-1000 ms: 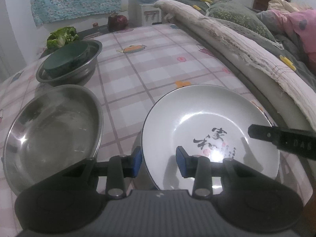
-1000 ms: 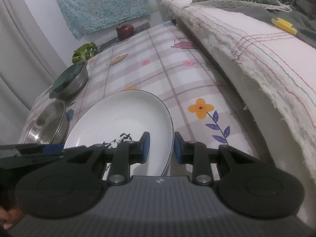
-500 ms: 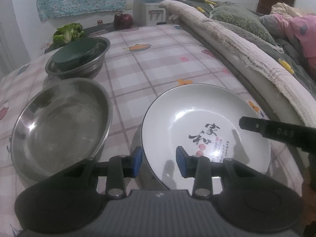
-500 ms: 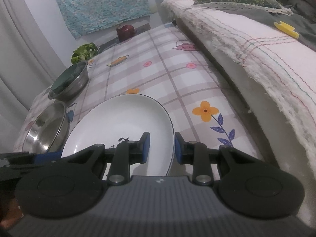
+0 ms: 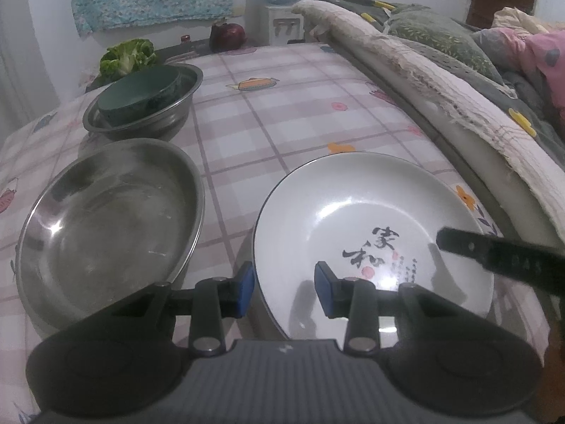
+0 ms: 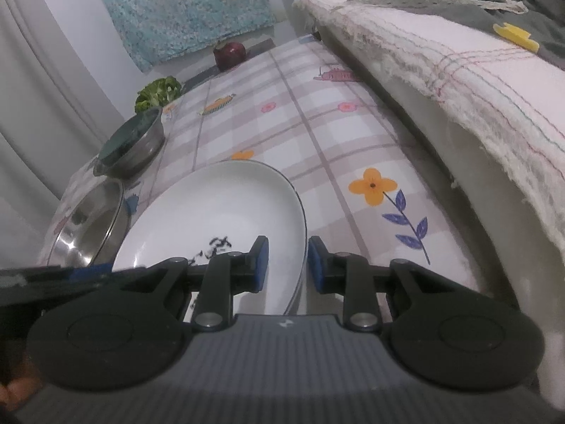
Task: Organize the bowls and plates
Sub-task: 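Hold the white plate rim with both tools, keeping it on the table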
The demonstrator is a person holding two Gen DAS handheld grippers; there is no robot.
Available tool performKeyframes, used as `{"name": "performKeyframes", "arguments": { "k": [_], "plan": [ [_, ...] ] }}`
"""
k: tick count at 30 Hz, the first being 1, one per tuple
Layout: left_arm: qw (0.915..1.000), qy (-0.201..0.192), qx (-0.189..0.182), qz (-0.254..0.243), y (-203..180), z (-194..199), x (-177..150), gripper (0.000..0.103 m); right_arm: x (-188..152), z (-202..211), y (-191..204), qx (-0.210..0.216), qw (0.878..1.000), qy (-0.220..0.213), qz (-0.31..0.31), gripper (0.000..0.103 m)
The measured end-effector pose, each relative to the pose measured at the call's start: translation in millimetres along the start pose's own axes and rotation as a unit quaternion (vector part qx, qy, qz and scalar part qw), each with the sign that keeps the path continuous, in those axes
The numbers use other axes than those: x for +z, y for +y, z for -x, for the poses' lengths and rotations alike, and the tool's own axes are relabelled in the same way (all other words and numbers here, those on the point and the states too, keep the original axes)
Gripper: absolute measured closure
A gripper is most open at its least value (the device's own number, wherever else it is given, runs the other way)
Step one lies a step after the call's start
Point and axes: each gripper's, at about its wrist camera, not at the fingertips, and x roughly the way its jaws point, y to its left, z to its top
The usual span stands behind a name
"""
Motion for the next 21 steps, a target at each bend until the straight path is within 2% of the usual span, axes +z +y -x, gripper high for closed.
{"name": "performKeyframes", "arguments": {
  "k": [21],
  "plan": [
    [0.9998, -0.005, 0.003, 0.020, -1.0, -13.6, 5.5, 0.061, -4.4, 1.7, 5.0, -0.005, 1.000, -0.006, 0.027, 0.081]
  ]
}}
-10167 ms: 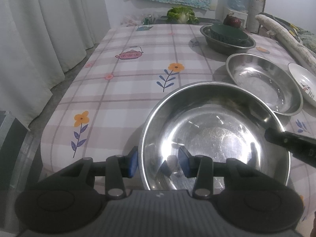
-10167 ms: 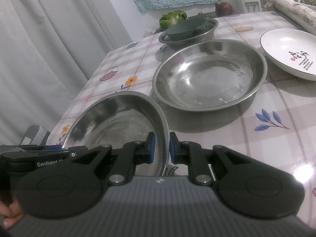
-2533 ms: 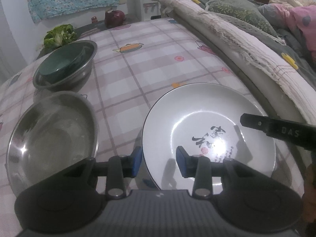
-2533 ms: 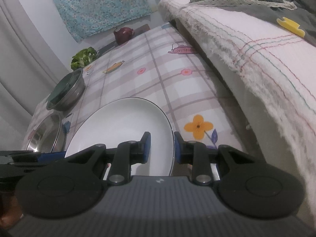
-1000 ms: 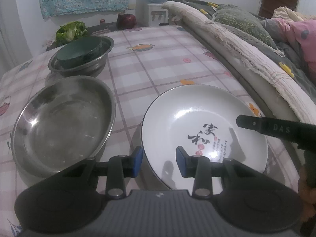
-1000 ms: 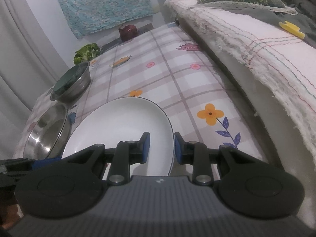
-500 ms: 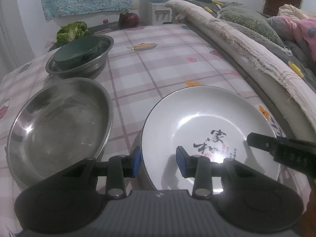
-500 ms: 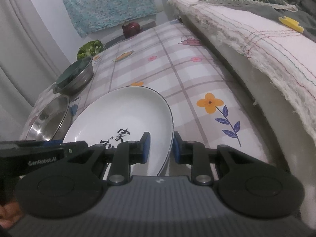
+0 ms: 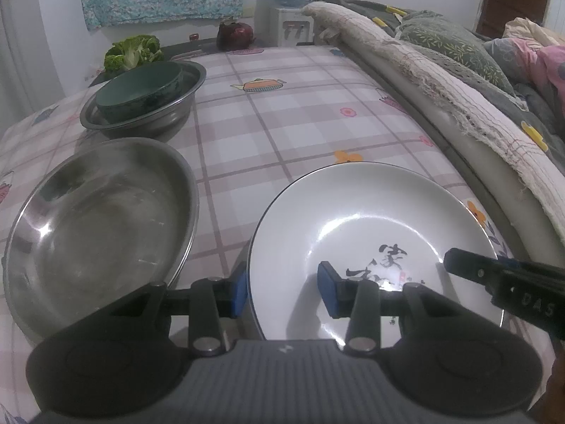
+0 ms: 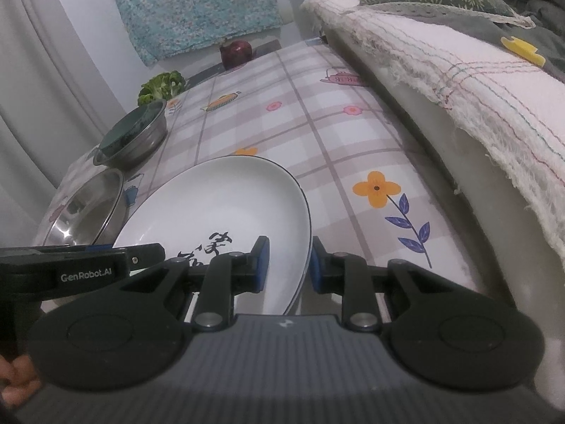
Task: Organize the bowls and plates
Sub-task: 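Hold the white plate rim with both tools, keeping it on the table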
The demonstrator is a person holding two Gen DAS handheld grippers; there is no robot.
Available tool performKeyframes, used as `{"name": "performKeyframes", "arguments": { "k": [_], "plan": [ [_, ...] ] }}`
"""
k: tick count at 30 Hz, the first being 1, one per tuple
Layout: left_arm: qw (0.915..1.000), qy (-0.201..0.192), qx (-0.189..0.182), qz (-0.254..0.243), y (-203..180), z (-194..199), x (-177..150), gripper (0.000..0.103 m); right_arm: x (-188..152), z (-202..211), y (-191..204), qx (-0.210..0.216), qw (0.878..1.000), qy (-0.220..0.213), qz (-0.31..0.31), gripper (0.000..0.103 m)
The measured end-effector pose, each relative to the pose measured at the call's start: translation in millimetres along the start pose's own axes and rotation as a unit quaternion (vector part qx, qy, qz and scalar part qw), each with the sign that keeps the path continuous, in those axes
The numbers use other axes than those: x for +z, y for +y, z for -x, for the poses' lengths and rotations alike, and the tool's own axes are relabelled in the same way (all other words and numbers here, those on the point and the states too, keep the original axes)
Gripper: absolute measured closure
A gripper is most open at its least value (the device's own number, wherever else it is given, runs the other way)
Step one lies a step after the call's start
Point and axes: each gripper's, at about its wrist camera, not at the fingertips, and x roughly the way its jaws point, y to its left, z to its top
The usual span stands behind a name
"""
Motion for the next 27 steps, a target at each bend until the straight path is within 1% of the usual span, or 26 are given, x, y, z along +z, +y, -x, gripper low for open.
{"name": "performKeyframes", "arguments": {
  "k": [12, 27],
  "plan": [
    [0.9999, 0.006, -0.002, 0.010, 1.2, 5.6, -0.8, 0.061, 6.2, -2.3, -0.9, -0.007, 1.000, -0.006, 0.010, 0.081],
    [1.0000, 0.002, -0.002, 0.001, -2.4, 7.6, -3.1, 0.060, 10.5, -10.0, 0.1, -0.018, 1.000, -0.014, 0.019, 0.081]
  ]
}}
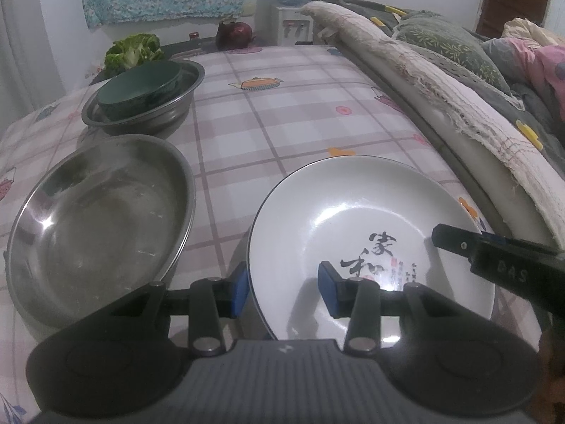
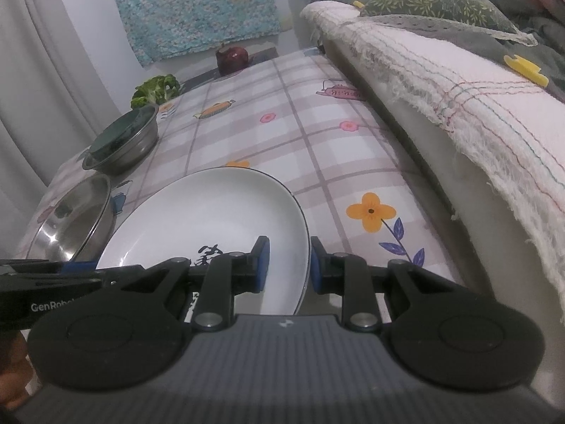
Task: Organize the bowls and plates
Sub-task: 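Hold the white plate rim with both tools, keeping it on the table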
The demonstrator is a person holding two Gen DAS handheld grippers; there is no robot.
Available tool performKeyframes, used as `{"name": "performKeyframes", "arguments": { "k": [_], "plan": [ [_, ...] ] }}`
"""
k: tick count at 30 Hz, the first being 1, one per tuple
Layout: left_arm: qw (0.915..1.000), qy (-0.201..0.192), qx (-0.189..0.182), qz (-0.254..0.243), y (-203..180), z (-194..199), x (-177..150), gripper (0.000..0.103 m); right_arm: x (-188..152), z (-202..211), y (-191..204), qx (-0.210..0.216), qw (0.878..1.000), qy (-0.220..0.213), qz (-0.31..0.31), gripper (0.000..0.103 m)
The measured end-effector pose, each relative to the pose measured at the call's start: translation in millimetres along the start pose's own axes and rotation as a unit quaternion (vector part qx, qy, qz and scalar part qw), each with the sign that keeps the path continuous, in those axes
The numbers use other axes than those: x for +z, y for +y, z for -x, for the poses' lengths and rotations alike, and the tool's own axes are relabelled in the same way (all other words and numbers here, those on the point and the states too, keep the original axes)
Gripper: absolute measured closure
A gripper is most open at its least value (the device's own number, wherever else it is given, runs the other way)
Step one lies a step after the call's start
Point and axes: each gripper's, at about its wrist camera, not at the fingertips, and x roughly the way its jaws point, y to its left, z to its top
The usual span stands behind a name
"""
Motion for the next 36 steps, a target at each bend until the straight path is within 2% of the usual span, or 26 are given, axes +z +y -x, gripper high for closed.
{"name": "performKeyframes", "arguments": {
  "k": [15, 29, 36],
  "plan": [
    [1.0000, 0.000, -0.002, -0.001, 0.6, -3.2, 1.2, 0.060, -2.9, -1.4, 0.6, -0.003, 1.000, -0.003, -0.001, 0.081],
    [0.9999, 0.004, -0.009, -0.009, -1.1, -14.7, 9.5, 0.054, -4.0, -1.6, 4.3, -0.009, 1.000, -0.011, -0.005, 0.080],
    [0.9995, 0.014, -0.028, -0.001, -4.4, -12.3, 9.1, 0.054, 3.0, 2.8, 5.2, -0.024, 1.000, -0.018, 0.009, 0.080]
  ]
}}
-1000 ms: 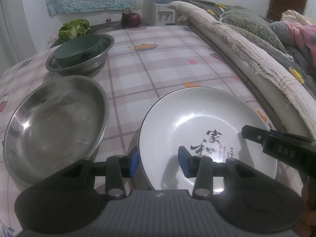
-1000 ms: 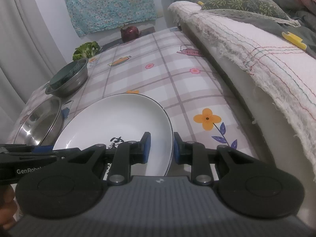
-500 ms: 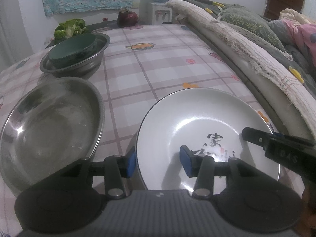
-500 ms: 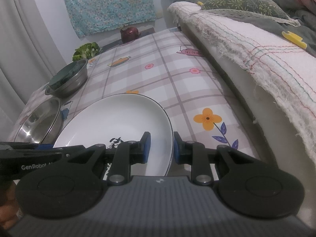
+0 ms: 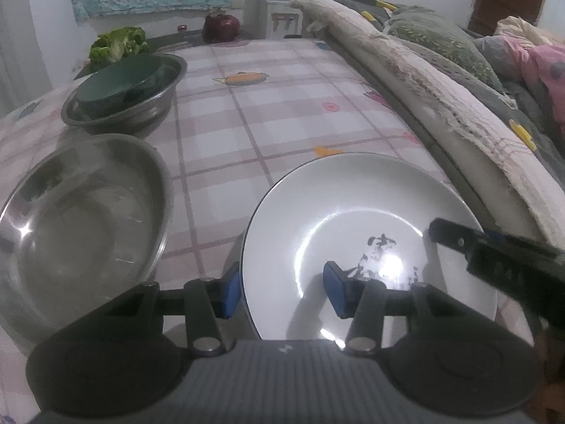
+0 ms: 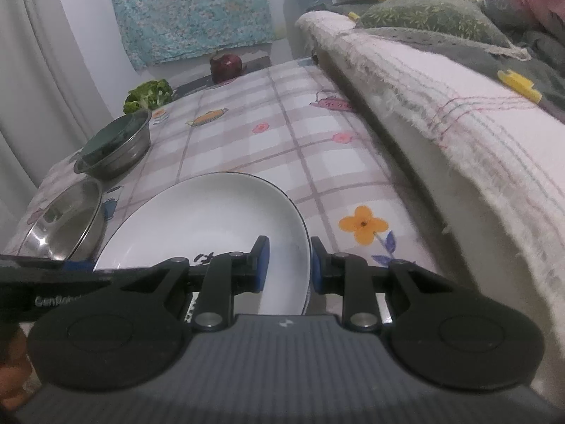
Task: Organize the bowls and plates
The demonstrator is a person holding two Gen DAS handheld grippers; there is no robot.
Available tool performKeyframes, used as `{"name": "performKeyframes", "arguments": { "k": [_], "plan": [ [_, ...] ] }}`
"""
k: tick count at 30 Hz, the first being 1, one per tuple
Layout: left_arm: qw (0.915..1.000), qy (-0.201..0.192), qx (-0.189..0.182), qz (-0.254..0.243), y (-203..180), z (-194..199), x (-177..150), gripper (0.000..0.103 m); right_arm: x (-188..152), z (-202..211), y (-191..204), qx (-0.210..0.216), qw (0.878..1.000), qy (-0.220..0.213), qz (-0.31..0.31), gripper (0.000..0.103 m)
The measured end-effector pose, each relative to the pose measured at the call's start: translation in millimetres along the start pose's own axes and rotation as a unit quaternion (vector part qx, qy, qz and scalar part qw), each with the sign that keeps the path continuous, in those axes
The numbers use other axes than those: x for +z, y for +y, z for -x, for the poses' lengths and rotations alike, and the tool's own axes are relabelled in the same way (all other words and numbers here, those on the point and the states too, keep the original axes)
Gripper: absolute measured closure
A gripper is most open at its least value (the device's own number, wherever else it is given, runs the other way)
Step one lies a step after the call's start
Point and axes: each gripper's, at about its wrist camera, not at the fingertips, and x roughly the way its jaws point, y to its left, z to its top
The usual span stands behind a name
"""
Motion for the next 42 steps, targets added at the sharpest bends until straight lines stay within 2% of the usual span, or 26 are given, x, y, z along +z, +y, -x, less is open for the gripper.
{"name": "performKeyframes", "arguments": {
  "k": [16, 25, 36, 42],
  "plan": [
    [0.9995, -0.011, -0.003, -0.028, -7.8, -3.9, -0.5, 0.053, -5.9, -4.0, -14.3, 0.013, 1.000, -0.007, 0.001, 0.080],
    [0.9989, -0.028, -0.001, -0.037, -9.7, -4.5, -3.6, 0.050, -16.7, 0.5, -9.2, 0.007, 1.000, -0.023, 0.018, 0.076],
    [0.9995, -0.027, 0.001, -0.020, -8.6, 1.0, -3.4, 0.050, -18.3, 6.4, 0.0, -0.008, 0.999, -0.020, 0.027, 0.074],
    [0.9994, -0.024, -0.006, -0.025, -3.5, 3.5, -7.3, 0.055, -20.2, 8.9, -1.0, -0.006, 0.999, -0.019, 0.029, 0.076]
  ]
}}
